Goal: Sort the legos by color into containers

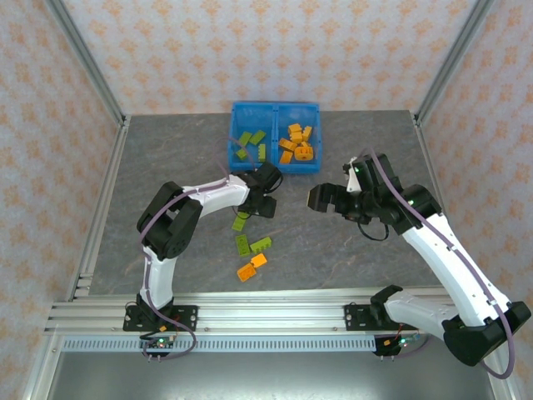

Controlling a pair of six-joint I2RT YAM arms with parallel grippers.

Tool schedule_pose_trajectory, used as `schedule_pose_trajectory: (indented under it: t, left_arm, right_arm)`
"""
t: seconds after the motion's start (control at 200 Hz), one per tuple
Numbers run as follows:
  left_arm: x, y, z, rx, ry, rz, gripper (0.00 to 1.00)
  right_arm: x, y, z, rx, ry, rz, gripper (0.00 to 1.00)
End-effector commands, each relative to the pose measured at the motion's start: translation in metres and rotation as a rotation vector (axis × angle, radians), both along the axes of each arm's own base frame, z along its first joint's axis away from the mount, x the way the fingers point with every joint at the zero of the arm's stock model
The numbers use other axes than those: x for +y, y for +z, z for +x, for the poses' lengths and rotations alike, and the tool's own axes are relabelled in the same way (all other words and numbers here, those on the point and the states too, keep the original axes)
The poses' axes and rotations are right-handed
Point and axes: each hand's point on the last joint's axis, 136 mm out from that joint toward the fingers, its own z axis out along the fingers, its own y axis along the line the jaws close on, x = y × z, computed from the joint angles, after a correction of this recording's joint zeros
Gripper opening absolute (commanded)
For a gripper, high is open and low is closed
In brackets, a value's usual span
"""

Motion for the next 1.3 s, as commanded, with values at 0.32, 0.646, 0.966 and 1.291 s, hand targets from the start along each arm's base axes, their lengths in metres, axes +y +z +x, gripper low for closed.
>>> schedule_pose_trajectory:
  t: [0.32, 0.646, 0.966, 1.291]
  left_arm:
    - [0.007, 0.129, 0.051, -0.286, 0.040, -0.053, 0.55]
    - [0.043, 0.164, 0.156, -0.389, 0.184, -0.059, 0.55]
    - [0.045, 0.148, 0.215, -0.371, 0.235, -0.110, 0.70]
    - [0.040, 0.217, 0.179, -0.455, 0.177, -0.212, 0.80]
  right_arm:
    - [0.004, 0.006, -0.011, 0.033, 0.012, 0.036, 0.99]
    - [-0.001, 0.007, -0.010, 0.019, -0.017, 0.034, 0.99]
    - [-0.010, 0.014, -0.017, 0.001, -0.051, 0.035, 0.99]
    - [0.001, 0.013, -0.007, 0.005, -0.041, 0.069, 0.99]
